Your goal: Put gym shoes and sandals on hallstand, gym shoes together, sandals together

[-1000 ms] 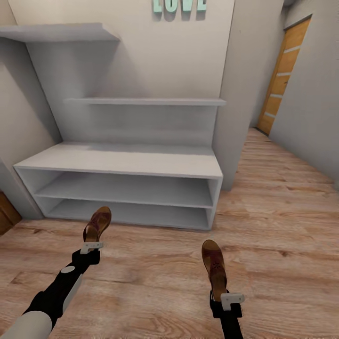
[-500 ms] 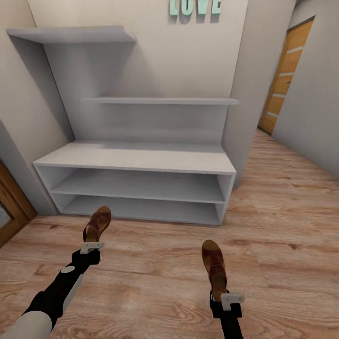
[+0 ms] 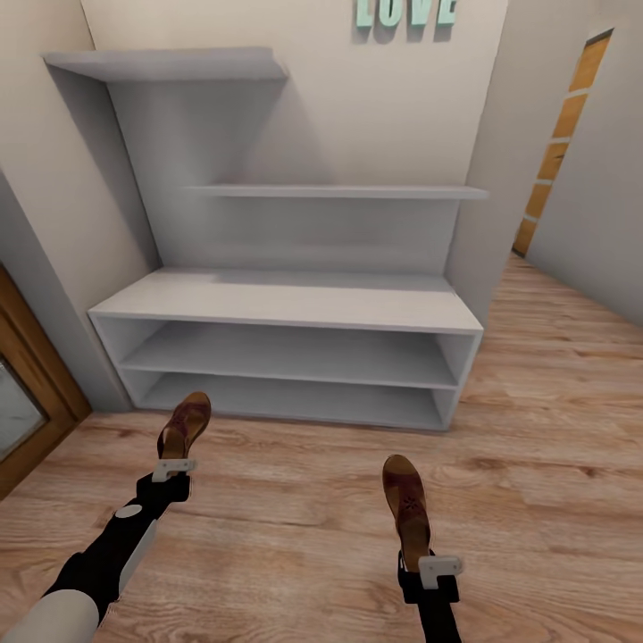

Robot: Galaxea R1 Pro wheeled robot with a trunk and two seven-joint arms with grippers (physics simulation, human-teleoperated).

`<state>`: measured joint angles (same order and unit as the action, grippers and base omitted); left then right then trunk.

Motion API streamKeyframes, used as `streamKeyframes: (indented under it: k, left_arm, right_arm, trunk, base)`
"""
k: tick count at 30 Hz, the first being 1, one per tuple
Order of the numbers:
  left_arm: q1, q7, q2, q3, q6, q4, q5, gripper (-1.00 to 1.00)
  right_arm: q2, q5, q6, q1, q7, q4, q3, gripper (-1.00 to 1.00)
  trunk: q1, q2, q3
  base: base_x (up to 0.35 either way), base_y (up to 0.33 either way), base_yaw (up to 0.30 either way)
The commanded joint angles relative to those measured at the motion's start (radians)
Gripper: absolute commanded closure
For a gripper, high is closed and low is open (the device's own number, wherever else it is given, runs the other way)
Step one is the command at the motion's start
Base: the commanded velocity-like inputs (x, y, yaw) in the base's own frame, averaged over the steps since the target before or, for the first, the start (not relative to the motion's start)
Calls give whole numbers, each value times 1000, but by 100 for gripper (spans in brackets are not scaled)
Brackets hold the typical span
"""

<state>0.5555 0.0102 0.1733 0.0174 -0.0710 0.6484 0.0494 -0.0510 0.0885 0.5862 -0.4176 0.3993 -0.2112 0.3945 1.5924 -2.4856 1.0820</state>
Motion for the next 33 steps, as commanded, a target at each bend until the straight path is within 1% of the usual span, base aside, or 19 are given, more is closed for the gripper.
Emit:
streamKeyframes:
  k: [1,5,14,20,23,25,26,27,28,29,30,31,32,33]
  left_arm:
    - [0,2,0,1,-6,2,3,100]
    - [0,2,0,1,-6,2,3,100]
    - [0,2,0,1,-6,2,2,100]
    - [0,2,0,1,-5,2,1,100]
    - [-1,2,0,1,-4,1,1,100]
    - [-1,2,0,1,-4,1,0,100]
    - [-1,2,0,1,-3,1,0,100]
    - [-2,2,0,1,-3,2,0,100]
    - [-2,2,1,1,-3,2,0,100]
    - [-2,2,1,1,-3,2,0,100]
    - [-2,2,1,1,-3,2,0,100]
    - [-2,2,1,1,-3,1,0,100]
    - [-2,2,1,1,-3,1,0,100]
    - [-2,2,2,1,-3,1,0,100]
  right_arm:
    - [0,8,4,-1,4,1,9,100]
    - [0,8,4,-1,4,1,9,100]
    - [0,8,4,-1,4,1,9,100]
    - [1,8,4,-1,4,1,9,100]
    - [7,6,5,-1,4,0,7,100]
    - [25,7,5,-1,4,0,7,100]
    - [45,8,6,-1,4,-1,7,100]
    - [82,10,6,-1,2,-2,7,100]
    - [101,11,7,-1,2,-2,7,100]
    - [110,12,7,-1,2,-2,7,100]
    - [136,21,13,-1,1,-2,6,100]
    - [163,47,23,-1,-3,-2,5,100]
    - [172,59,25,-1,-7,-2,5,100]
    - [188,87,29,-1,-23,-2,5,100]
  trunk:
    - [0,0,1]
    - [0,0,1]
    - [0,0,1]
    - [0,0,1]
    - [0,0,1]
    - [0,0,1]
    - [0,0,1]
    - [0,0,1]
    - [0,0,1]
    - [0,0,1]
    - [0,0,1]
    - [0,0,1]
    - [0,0,1]
    - [0,0,1]
  base:
    - [70,338,0]
    - [30,338,-43]
    - [3,338,-196]
    - [0,337,-44]
    - [0,153,-5]
    - [0,58,-2]
    - [0,33,-1]
    - [0,17,-1]
    - [0,11,0]
    - [0,9,0]
    - [0,4,0]
    - [0,2,0]
    - [0,2,0]
    - [0,1,0]
